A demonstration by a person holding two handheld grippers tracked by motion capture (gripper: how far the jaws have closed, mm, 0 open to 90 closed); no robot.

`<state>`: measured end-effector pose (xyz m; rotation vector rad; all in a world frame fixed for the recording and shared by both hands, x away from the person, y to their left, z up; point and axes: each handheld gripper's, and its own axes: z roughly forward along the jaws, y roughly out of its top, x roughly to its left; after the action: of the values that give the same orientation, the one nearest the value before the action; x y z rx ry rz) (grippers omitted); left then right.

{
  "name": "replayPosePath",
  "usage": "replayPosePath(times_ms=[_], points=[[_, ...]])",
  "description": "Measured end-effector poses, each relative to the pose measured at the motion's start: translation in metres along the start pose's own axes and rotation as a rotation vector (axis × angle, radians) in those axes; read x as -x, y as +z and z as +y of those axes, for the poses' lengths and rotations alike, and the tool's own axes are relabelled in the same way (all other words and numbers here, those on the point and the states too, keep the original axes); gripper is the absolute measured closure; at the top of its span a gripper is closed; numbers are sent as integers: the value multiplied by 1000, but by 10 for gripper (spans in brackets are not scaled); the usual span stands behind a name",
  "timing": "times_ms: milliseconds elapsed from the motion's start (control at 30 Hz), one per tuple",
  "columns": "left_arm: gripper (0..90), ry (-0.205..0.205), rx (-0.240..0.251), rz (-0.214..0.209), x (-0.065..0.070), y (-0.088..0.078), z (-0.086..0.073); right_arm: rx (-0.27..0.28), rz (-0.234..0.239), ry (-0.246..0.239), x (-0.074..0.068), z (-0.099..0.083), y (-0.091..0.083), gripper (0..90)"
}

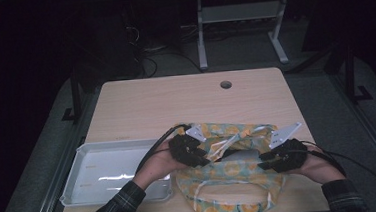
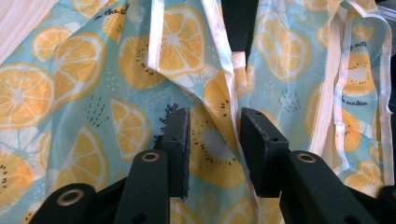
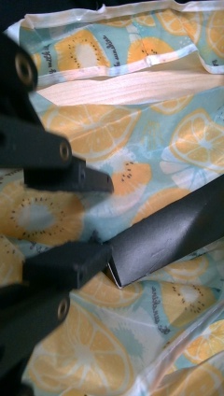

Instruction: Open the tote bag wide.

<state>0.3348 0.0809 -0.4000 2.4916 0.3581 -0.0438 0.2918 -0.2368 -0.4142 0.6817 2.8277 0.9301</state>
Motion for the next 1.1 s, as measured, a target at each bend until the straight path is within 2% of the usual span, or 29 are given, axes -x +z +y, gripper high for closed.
replayPosePath(times_ms=[233,400,500,667,767,1000,1100], points=[[737,-8,11,-4,-1,0,0,-11,31,-31,-2,-1,-2,875],[883,-19,22,-18,-3,-2,1,-11,38,-43,-3,-1,-4,893],[896,-25,28,-14,-5,-3,2,-13,42,-57,-4,-1,-5,893],[898,-49,48,37,-14,-9,4,-25,53,-68,-8,-3,-7,895],[898,-87,67,71,-24,-10,1,-30,63,-76,-8,-6,-5,895],[899,-153,66,131,-48,-12,-10,-59,72,-80,-9,-9,0,895],[899,-163,48,164,-54,-14,-14,-66,63,-76,-10,-11,3,895]])
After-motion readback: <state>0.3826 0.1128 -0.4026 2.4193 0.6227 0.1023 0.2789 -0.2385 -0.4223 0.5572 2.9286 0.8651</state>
